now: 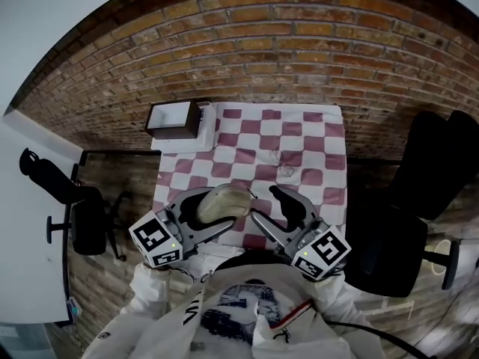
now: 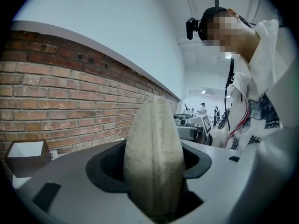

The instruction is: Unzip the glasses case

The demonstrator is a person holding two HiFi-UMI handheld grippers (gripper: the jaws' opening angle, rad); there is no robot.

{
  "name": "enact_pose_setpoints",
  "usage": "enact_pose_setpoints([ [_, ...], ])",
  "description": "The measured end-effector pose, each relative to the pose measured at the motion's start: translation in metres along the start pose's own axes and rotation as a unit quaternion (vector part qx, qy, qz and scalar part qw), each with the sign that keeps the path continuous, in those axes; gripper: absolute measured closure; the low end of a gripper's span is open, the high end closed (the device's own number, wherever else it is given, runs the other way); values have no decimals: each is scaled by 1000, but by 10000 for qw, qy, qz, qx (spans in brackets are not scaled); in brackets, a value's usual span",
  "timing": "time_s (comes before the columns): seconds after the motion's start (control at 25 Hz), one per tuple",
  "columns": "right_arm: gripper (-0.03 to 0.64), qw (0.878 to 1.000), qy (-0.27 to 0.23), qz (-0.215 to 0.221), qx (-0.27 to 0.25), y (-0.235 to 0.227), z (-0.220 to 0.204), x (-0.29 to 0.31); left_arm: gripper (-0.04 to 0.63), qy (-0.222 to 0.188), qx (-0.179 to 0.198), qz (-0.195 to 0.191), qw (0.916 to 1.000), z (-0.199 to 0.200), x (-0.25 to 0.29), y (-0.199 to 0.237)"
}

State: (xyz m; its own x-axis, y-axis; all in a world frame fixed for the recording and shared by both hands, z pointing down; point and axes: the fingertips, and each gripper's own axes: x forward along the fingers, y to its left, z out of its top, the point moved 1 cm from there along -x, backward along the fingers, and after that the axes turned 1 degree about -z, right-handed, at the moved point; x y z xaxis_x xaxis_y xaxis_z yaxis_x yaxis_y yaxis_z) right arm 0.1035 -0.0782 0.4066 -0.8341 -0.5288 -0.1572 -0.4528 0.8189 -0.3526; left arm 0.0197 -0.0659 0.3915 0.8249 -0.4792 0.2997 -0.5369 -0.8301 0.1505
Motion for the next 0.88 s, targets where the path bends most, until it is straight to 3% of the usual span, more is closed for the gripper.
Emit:
enact_pose_setpoints([
  [0.32,362,9969,185,-314,-702,-6,-1,4,296,431,461,294,9976,4,4,-1],
  [0.56,385,9963,166,-561,-630,-16,-4,9,297,955,1180,581,9867,6,4,1],
  [0.88,412,9956,200,-562,-729,-21,-7,21,296,1254,1332,781,9800,10,7,3],
])
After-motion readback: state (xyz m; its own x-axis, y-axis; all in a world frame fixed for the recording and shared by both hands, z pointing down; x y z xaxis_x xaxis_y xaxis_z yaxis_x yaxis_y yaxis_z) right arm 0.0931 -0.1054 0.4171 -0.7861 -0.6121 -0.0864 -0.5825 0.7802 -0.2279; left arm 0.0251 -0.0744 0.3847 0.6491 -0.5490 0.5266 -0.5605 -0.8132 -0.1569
